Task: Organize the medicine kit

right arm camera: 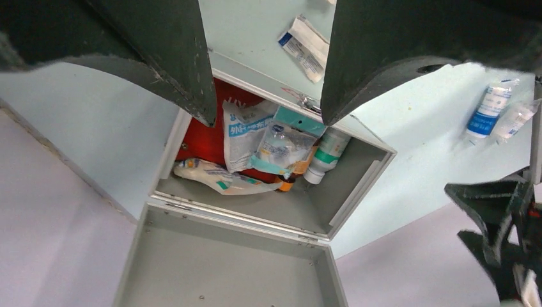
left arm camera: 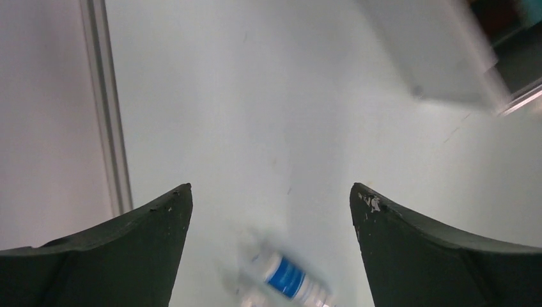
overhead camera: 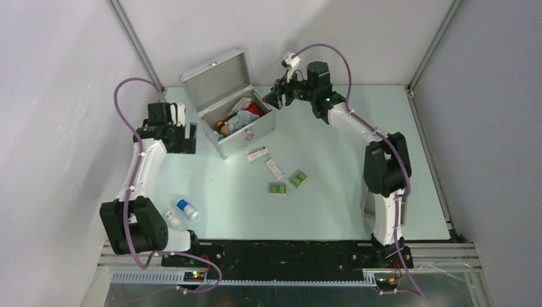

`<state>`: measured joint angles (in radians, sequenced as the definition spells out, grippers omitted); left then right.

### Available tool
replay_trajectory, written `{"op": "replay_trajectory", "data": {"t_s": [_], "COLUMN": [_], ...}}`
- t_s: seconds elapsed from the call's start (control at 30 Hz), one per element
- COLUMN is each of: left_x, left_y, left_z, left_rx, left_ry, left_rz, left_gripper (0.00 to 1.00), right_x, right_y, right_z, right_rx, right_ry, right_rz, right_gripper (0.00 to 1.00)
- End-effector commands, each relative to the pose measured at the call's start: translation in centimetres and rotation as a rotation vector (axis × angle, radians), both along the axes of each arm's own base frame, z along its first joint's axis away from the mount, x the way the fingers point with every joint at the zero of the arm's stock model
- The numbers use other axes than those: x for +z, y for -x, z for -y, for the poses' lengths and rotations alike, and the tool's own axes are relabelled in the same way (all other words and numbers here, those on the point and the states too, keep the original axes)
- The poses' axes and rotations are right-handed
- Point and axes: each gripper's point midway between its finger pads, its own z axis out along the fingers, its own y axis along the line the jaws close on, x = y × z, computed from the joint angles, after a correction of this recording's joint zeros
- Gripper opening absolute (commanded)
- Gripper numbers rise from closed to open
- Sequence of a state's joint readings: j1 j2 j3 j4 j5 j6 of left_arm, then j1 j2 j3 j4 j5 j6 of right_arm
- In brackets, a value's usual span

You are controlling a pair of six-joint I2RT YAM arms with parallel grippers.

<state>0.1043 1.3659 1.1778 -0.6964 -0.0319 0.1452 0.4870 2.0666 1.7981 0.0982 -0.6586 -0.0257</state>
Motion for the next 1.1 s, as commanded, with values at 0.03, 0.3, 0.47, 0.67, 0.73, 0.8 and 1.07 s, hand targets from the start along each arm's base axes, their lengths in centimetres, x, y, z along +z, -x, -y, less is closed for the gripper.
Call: {"op": "replay_trajectory", "data": {"t_s": [0.03,0.3,0.47,0.67,0.73,0.8,1.07], "left_x": [-3.2,-6.5,-8.7,-11.5,-12.4,-13.1,-15.2], "left_y": [8.2,15.2,16.7,18.6,19.1,19.3,18.7], "left_z": [-3.4,-4.7,-4.9,-5.1,-5.2,-5.2,-4.4], "left_rx": [-0.002,0.091,0.059,0.118,0.109,0.103,0.045], "left_ry": [-0.147,-0.178,-0.185,-0.138,-0.135,-0.139,-0.076], "left_rz": [-0.31,-0.584,-0.678,-0.789,-0.809,-0.818,-0.861], "left_gripper": [0.96,0.95,0.99,0.98,0.93,0.91,0.66], "right_x": [2.9,1.8,0.8,-0.1,-0.4,-0.7,-1.5], "right_y": [1.8,1.8,2.6,3.4,3.5,3.6,3.7], "right_z": [2.1,4.2,4.3,3.8,3.8,3.8,4.3], "right_rx": [-0.004,-0.014,0.008,0.029,0.029,0.027,0.018], "right_ry": [-0.026,0.012,0.029,0.059,0.066,0.072,0.093], "right_rz": [0.013,-0.017,-0.051,-0.065,-0.066,-0.068,-0.072], "right_gripper": [0.65,0.69,0.69,0.7,0.7,0.7,0.71]}}
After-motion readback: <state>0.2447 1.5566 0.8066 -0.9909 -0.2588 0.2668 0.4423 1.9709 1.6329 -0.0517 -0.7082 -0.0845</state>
